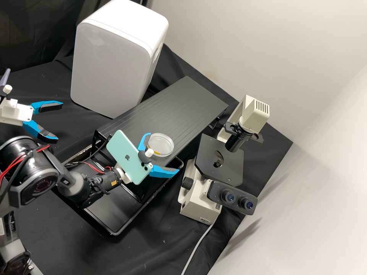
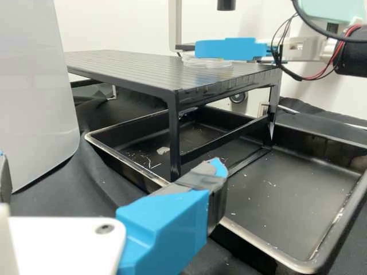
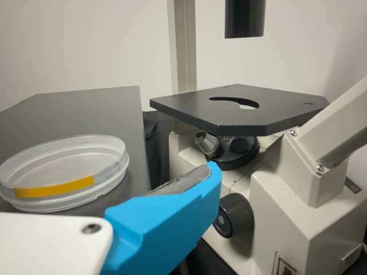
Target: Remove the lid from the petri dish
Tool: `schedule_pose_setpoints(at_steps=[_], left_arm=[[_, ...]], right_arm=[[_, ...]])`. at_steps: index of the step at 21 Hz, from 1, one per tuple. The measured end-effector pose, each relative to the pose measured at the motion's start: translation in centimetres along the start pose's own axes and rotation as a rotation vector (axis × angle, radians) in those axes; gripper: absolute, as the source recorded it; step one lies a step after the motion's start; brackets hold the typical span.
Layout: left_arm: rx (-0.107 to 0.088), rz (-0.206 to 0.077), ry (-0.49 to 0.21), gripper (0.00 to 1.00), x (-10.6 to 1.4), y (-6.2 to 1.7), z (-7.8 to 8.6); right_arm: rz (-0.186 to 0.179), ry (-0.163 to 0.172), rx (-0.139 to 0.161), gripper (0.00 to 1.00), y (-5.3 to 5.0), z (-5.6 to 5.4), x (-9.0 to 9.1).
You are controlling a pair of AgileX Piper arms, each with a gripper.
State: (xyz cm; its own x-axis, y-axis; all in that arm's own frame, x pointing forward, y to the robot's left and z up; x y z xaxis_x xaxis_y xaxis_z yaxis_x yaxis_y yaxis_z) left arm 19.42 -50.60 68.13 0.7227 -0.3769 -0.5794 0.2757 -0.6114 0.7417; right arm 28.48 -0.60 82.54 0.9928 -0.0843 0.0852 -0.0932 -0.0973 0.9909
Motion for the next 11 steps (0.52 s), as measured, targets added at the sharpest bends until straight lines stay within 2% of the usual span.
schedule_pose_setpoints(at_steps=[5,11], left_arm=[[0.000,0.000,0.000,1.00,0.0,0.00,0.0],[0.000,0.000,0.000,1.00,0.0,0.00,0.0]], right_arm=[[-0.017,0.020,-0.006,1.00,-0.9,-0.2,0.4],[-0.029,0.053,-0.082,1.00,-1.5,-1.1,1.4]])
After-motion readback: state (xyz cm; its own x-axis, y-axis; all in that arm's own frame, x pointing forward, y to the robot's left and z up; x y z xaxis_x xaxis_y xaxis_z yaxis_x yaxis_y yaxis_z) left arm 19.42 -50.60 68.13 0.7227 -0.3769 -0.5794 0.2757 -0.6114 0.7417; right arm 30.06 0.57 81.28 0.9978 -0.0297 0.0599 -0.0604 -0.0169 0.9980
